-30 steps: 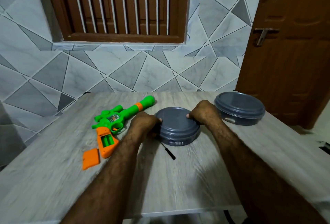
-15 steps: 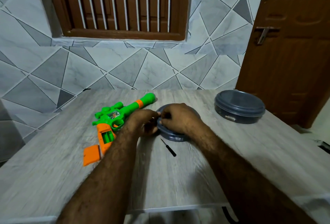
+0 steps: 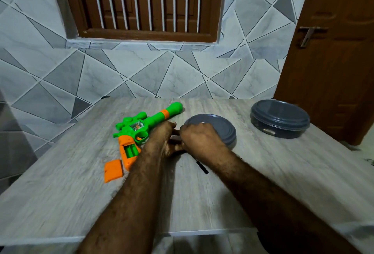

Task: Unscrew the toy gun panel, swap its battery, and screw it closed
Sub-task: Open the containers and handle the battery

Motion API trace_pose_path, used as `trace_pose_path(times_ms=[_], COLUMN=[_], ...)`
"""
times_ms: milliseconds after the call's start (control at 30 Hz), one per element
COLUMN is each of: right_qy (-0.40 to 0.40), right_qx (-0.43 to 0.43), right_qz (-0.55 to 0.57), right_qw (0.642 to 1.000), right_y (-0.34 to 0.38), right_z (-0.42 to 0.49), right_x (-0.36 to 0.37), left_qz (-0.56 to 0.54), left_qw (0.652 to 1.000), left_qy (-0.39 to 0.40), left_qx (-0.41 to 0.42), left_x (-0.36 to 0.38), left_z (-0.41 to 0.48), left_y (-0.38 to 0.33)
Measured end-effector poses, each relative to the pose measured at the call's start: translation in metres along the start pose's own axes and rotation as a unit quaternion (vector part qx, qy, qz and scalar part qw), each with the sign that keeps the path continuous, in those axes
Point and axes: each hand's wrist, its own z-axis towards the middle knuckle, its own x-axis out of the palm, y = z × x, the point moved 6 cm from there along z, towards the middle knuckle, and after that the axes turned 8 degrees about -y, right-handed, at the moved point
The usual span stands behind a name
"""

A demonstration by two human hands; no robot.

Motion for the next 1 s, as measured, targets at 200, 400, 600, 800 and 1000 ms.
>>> trace_pose_path(times_ms=[200, 400, 600, 800, 1000], right_qy=[0.023, -0.008, -0.029, -0.044, -0.153], right_qx=[-0.04, -0.065, -0.054, -0.042, 0.035], right_qz=[-0.011, -0.017, 0.03, 0.024, 0.032], right_qw=[0.999, 0.998, 0.998, 0.998, 0.987], right_y=[0.002, 0.001, -0.006, -0.016, -0.045], right_z=[0.002, -0.001, -0.002, 0.001, 0.004], right_x=[-0.004, -0.005, -0.003, -0.005, -0.012], left_qz=[-0.022, -0.011, -0.012, 0.004, 0.009], left_qw=[1.0, 1.0, 1.0, 1.0, 1.0], left_qy=[-0.001, 0.003, 0.024, 0.011, -0.003], left_qx=[0.002, 0.003, 0.015, 0.017, 0.024], left_x=[-0.001, 0.001, 0.003, 0.003, 0.0], left_z=[0.004, 0.002, 0.007, 0.011, 0.018], left_y=[0.004, 0.005, 0.008, 0.012, 0.017])
